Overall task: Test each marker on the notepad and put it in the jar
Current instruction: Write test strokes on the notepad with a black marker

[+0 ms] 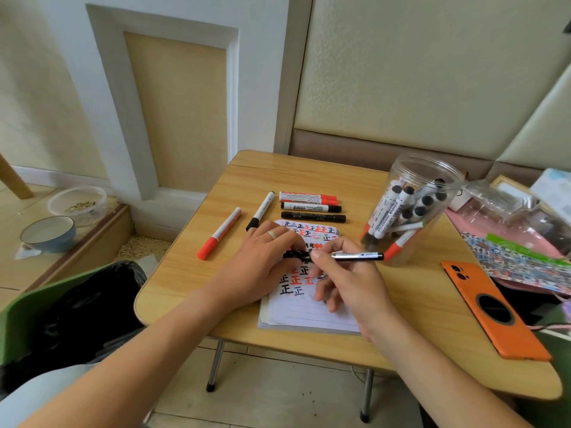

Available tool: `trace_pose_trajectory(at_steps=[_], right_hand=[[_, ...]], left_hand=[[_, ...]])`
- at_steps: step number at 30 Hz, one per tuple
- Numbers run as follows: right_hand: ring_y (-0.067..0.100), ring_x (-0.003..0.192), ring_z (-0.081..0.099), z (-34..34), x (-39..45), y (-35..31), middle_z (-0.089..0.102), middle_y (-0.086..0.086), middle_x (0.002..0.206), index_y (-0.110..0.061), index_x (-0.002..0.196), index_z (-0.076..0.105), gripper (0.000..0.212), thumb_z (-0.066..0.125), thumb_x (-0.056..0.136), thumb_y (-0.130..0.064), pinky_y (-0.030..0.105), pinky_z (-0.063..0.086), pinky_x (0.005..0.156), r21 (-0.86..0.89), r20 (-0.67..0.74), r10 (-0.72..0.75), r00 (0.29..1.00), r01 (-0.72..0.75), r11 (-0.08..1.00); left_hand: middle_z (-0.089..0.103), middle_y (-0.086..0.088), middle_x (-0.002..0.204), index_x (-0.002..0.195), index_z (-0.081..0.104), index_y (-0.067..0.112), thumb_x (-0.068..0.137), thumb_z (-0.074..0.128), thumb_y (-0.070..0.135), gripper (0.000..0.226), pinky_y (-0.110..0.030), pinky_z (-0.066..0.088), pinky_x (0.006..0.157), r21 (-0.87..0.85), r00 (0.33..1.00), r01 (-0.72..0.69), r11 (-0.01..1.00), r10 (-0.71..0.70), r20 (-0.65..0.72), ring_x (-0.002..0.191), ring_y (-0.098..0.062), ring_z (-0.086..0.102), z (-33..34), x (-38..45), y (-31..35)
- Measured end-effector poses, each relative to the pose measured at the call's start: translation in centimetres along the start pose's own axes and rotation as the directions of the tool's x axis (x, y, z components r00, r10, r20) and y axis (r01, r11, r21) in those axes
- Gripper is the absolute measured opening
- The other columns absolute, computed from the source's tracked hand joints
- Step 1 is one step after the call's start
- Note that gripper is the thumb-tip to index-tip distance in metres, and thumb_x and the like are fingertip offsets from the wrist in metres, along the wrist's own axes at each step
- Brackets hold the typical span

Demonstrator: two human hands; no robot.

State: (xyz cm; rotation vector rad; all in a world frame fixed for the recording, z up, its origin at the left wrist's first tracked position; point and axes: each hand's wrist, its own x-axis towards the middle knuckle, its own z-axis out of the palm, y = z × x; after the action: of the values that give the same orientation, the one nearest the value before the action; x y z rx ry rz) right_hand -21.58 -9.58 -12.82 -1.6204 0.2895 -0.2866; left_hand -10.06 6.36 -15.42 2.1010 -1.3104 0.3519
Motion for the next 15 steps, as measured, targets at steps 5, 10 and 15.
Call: trace_pose_trajectory(at_steps=[5, 10, 15], right_hand=[[0.018, 0.047, 0.052, -0.5, 0.0, -0.5, 0.062, 0.007, 0.073, -0.006, 0.1, 0.065, 0.039, 0.056, 0.101, -0.043, 0.023, 0.032, 0.038, 0.181, -0.03, 0.089, 0.996, -0.082, 0.98], [0.017, 0.046, 0.05, -1.0, 0.3, -0.5, 0.059, 0.01, 0.071, -0.011, 0.096, 0.059, 0.006, 0.056, 0.099, -0.016, 0.021, 0.032, 0.036, 0.304, -0.067, 0.175, 0.982, -0.147, 0.941], [0.017, 0.053, 0.065, -1.2, 0.5, -0.2, 0.075, 0.019, 0.084, -0.009, 0.095, 0.066, 0.002, 0.067, 0.096, -0.011, 0.018, 0.043, 0.04, 0.242, -0.024, 0.141, 0.99, -0.131, 0.961]], left_hand=[[0.06, 0.014, 0.104, 0.109, 0.053, 0.024, 0.097, 0.049, 0.037, 0.018, -0.043, 0.045, 0.088, -0.047, 1.0, 0.019, 0.999, -0.02, -0.011, 0.103, -0.014, 0.049, -0.2, -0.1, 0.1], [0.06, 0.011, 0.103, 0.109, 0.053, 0.023, 0.098, 0.06, 0.026, 0.013, -0.029, 0.041, 0.083, -0.051, 0.999, 0.028, 0.998, -0.027, 0.019, 0.098, -0.008, 0.048, -0.2, -0.1, 0.1], [0.059, 0.012, 0.108, 0.117, 0.057, 0.024, 0.103, 0.054, 0.033, 0.017, -0.016, 0.04, 0.083, -0.181, 0.998, 0.056, 0.982, -0.051, 0.036, 0.102, -0.001, 0.052, -0.5, -0.1, -0.1]])
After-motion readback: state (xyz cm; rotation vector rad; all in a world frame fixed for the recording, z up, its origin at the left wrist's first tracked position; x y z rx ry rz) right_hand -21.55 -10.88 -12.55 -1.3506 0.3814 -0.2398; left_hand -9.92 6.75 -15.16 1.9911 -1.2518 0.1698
